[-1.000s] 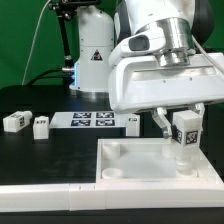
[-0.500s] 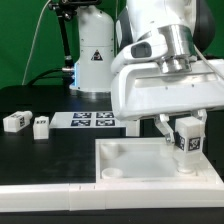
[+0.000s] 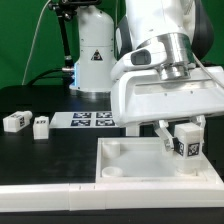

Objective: Assemble one leg

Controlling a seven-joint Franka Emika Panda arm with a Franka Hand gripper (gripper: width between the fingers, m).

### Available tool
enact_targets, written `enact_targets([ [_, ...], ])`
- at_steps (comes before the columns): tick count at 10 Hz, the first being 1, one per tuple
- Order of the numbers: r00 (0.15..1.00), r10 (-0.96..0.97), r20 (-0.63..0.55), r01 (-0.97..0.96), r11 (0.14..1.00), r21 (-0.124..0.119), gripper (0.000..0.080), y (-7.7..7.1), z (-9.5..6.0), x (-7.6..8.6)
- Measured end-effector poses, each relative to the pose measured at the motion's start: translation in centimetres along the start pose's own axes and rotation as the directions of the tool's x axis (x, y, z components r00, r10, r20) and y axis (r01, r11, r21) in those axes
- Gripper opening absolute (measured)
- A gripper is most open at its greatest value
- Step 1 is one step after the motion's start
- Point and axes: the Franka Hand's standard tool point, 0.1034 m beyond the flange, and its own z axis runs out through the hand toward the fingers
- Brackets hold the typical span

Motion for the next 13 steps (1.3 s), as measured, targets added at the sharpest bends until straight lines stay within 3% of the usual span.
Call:
enact_targets([
  [1, 1.000, 0.000, 0.000, 0.000, 1.000, 0.000, 0.0288, 0.0, 0.0, 0.0],
  [2, 1.000, 0.000, 0.000, 0.000, 1.000, 0.000, 0.0467, 0.0, 0.0, 0.0],
  [3, 1.000, 0.000, 0.000, 0.000, 1.000, 0.000, 0.0597, 0.0, 0.0, 0.0],
  [8, 1.000, 0.000, 0.000, 0.000, 1.000, 0.000, 0.0649, 0.0, 0.0, 0.0],
  [13, 0.999, -0.005, 0.043, 0.005, 1.000, 0.008, 0.0649, 0.6, -2.4, 2.4],
])
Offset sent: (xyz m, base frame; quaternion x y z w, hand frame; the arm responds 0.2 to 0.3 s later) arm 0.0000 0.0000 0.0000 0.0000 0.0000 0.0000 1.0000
